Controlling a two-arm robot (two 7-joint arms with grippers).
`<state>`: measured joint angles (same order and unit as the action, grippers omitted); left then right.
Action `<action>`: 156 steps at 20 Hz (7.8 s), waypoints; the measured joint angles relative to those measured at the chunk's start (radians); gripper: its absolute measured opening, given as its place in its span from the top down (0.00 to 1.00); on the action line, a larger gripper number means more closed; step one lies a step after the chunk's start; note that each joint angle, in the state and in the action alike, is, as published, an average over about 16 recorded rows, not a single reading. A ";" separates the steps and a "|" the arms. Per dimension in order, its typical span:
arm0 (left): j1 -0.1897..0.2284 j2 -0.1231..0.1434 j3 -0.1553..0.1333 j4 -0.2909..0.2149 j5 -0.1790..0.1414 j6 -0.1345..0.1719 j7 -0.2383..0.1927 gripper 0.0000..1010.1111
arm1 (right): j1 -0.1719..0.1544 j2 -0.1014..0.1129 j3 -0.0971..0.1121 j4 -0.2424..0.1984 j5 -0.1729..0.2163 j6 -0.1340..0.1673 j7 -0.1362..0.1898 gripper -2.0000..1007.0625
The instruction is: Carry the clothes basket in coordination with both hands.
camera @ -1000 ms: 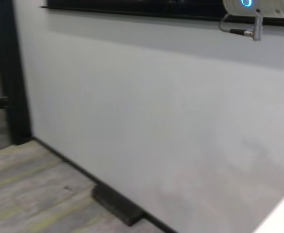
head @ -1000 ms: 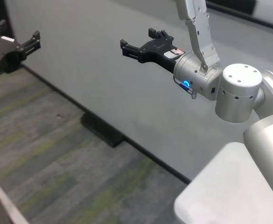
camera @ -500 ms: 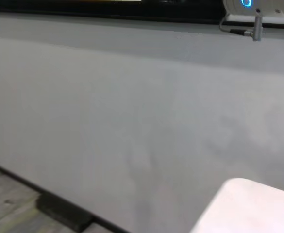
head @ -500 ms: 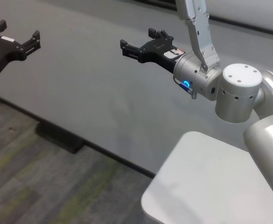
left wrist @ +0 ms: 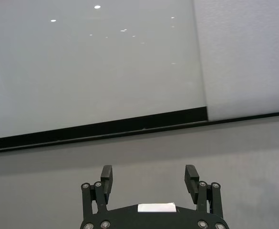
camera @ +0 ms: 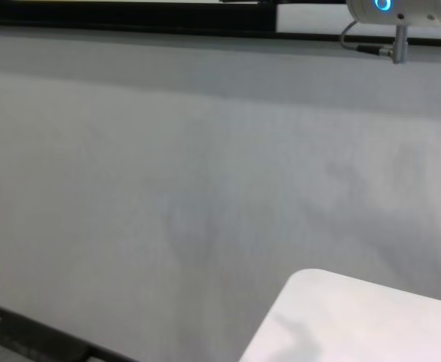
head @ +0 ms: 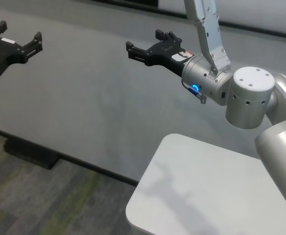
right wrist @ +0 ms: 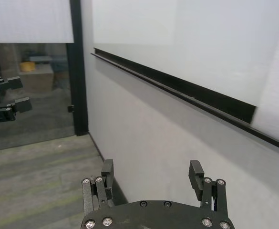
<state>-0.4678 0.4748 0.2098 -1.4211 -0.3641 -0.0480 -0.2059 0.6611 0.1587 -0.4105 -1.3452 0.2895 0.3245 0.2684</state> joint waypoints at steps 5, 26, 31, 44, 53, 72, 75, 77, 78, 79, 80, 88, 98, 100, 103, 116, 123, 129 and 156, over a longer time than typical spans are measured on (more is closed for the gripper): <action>0.000 0.000 0.000 0.000 0.000 0.000 0.000 0.01 | 0.000 0.000 0.000 0.000 0.000 0.000 0.000 0.00; 0.000 0.000 0.000 0.000 0.000 0.000 0.000 0.01 | 0.000 0.000 0.000 0.000 0.000 0.000 0.000 0.00; 0.000 0.000 0.000 0.000 0.000 0.000 0.000 0.01 | 0.000 0.000 0.000 0.000 0.000 0.000 0.000 0.00; 0.000 0.000 0.000 0.000 0.000 0.000 0.000 0.01 | 0.000 0.000 0.000 0.000 0.000 0.000 0.000 0.00; 0.000 0.000 0.000 0.000 0.000 0.000 0.000 0.01 | 0.000 0.000 0.000 0.000 0.000 0.000 0.000 0.00; 0.000 -0.002 -0.003 -0.001 -0.016 0.006 -0.028 0.01 | -0.002 0.001 0.002 -0.003 -0.001 0.004 -0.002 0.00; 0.001 -0.004 -0.005 -0.004 -0.042 0.015 -0.067 0.01 | -0.008 0.005 0.006 -0.010 -0.005 0.012 -0.006 0.00; 0.002 -0.006 -0.005 -0.008 -0.062 0.023 -0.098 0.01 | -0.014 0.008 0.009 -0.018 -0.008 0.019 -0.009 0.00; 0.002 -0.006 -0.005 -0.010 -0.073 0.027 -0.114 0.01 | -0.018 0.010 0.011 -0.023 -0.010 0.023 -0.011 0.00; 0.003 -0.007 -0.004 -0.012 -0.085 0.032 -0.130 0.01 | -0.021 0.012 0.014 -0.027 -0.012 0.028 -0.013 0.00; 0.005 -0.007 -0.004 -0.015 -0.097 0.038 -0.145 0.01 | -0.026 0.015 0.016 -0.033 -0.014 0.033 -0.016 0.00; 0.015 -0.019 0.015 -0.045 -0.166 0.096 -0.203 0.01 | -0.066 0.032 0.039 -0.081 -0.043 0.080 -0.046 0.00; 0.009 -0.056 0.056 -0.062 -0.147 0.145 -0.152 0.01 | -0.096 0.031 0.062 -0.109 -0.084 0.121 -0.085 0.00; 0.007 -0.063 0.062 -0.062 -0.141 0.149 -0.152 0.01 | -0.099 0.028 0.066 -0.110 -0.091 0.126 -0.089 0.00; 0.002 -0.071 0.069 -0.060 -0.137 0.150 -0.155 0.01 | -0.102 0.024 0.074 -0.112 -0.100 0.131 -0.095 0.00; 0.012 -0.065 0.083 -0.073 -0.171 0.154 -0.205 0.01 | -0.118 0.010 0.099 -0.128 -0.129 0.166 -0.091 0.00; 0.025 -0.036 0.091 -0.088 -0.216 0.163 -0.253 0.01 | -0.133 0.015 0.111 -0.158 -0.135 0.218 -0.069 0.00; 0.029 -0.012 0.103 -0.096 -0.248 0.171 -0.280 0.01 | -0.148 0.022 0.123 -0.189 -0.132 0.272 -0.043 0.00; 0.012 0.013 0.134 -0.092 -0.259 0.176 -0.276 0.01 | -0.164 0.031 0.136 -0.219 -0.129 0.322 -0.010 0.00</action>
<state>-0.4559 0.4882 0.3443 -1.5133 -0.6233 0.1275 -0.4815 0.4974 0.1902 -0.2745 -1.5647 0.1604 0.6464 0.2585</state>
